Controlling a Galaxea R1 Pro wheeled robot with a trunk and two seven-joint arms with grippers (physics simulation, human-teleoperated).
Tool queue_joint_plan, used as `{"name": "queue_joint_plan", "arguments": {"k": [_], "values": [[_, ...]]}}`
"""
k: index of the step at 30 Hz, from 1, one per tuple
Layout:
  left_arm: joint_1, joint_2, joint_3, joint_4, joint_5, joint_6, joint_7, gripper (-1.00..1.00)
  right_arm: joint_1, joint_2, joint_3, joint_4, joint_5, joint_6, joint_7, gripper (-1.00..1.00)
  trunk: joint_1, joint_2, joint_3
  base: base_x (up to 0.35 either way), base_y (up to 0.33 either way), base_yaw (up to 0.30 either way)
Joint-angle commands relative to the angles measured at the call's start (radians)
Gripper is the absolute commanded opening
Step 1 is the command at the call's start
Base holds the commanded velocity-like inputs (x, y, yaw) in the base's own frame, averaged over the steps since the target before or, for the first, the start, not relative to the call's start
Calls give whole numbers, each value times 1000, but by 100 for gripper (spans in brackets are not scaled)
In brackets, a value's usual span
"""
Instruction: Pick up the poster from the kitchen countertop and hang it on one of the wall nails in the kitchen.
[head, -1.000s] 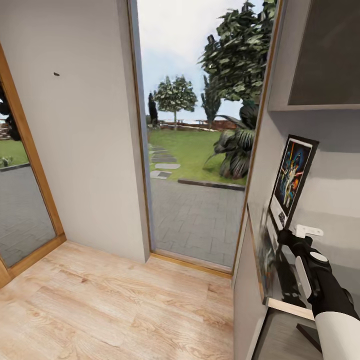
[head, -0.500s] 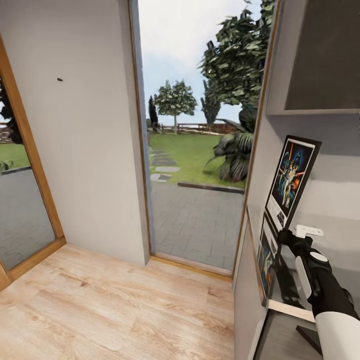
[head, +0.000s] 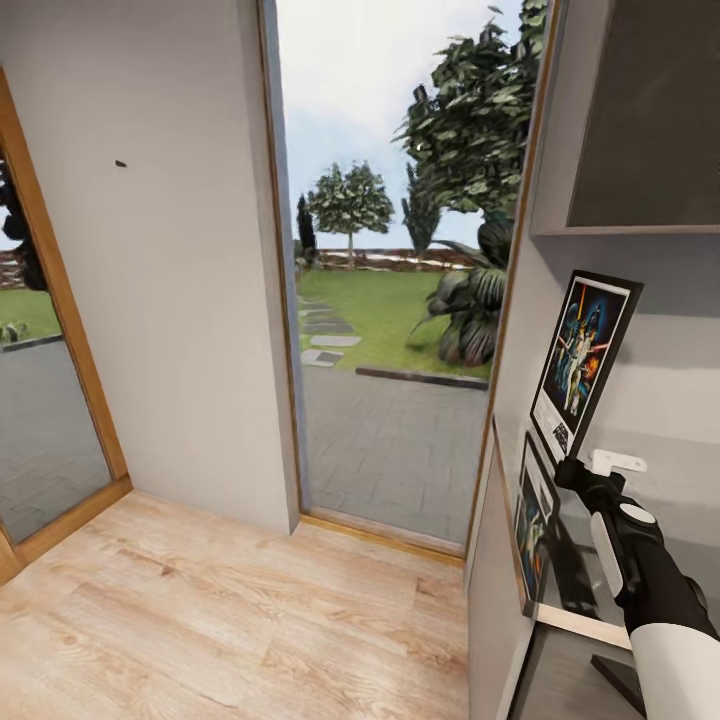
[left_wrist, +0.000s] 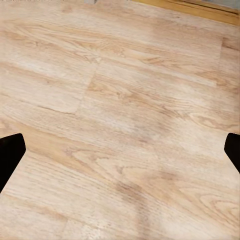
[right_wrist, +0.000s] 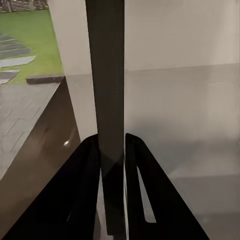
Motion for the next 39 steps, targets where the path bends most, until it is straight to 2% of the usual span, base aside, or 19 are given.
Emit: {"name": "queue_joint_plan", "arguments": {"k": [1, 12, 39], "values": [[0, -1, 2, -1, -2, -2, -1, 100, 0, 0, -2, -2, -1, 6, 7, -100, 0, -1, -1, 0, 0, 0], [0, -1, 3, 0, -2, -2, -1, 100, 0, 0, -2, -2, -2, 5, 8, -100, 0, -1, -1, -43, 26, 0], [0, -1, 3, -1, -2, -2, -1, 100, -1, 1, -2, -3, -2, 6, 9, -100, 0, -1, -1, -257, 162, 9]]}}
